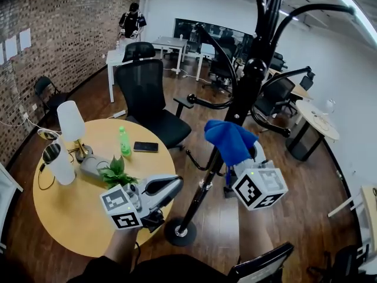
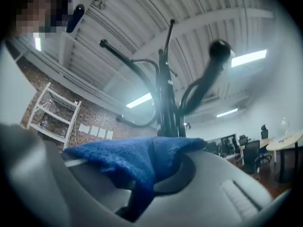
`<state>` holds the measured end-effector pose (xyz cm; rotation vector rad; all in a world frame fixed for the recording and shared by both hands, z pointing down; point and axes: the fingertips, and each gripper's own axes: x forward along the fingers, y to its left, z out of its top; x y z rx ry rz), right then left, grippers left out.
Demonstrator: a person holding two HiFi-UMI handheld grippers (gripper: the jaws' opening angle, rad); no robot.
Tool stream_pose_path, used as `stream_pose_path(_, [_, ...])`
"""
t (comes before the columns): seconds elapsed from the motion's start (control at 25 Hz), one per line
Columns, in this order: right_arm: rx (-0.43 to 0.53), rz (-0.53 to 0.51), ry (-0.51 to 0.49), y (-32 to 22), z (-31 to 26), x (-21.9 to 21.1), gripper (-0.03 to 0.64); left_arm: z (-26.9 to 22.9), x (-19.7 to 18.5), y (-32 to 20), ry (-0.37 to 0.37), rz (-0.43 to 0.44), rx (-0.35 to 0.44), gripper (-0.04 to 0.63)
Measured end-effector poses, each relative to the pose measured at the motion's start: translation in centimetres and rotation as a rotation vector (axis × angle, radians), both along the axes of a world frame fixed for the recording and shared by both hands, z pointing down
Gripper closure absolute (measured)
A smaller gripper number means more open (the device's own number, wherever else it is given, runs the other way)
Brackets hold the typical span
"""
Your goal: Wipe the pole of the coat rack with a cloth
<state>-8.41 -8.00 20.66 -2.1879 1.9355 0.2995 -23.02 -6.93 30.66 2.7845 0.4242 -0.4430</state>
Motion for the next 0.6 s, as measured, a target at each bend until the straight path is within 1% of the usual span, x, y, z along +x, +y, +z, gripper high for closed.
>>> stream_pose_path(0.12, [0.08, 0.021, 0.106, 0.3, -6.3, -0.6, 0.592, -1.0, 0.0, 0.5, 0.017, 0.012, 0.033, 0.594])
stream_pose_path(0.28, [0.164, -0.018, 0.179, 1.6, -11.9, -3.5, 0.592, -2.2, -0.6, 0.7, 0.038, 0.008, 0.06, 0.594])
stream_pose_path(0.36, [0.205, -0.072, 0.2, 2.5, -13.3, -5.9, 0.592, -2.5, -1.0, 0.7, 0.045, 0.006, 0.069, 0.594])
stream_pose_path(0.48, [0.272, -0.158, 0.269, 3.8, -14.8, -10.1, 0.592, -2.7, -1.3, 0.5, 0.054, 0.005, 0.086, 0.594])
stream_pose_path(0.6, [0.299, -0.205, 0.323, 4.5, -15.9, -12.6, 0.592, -3.2, -1.4, 0.6, 0.061, 0.009, 0.098, 0.594])
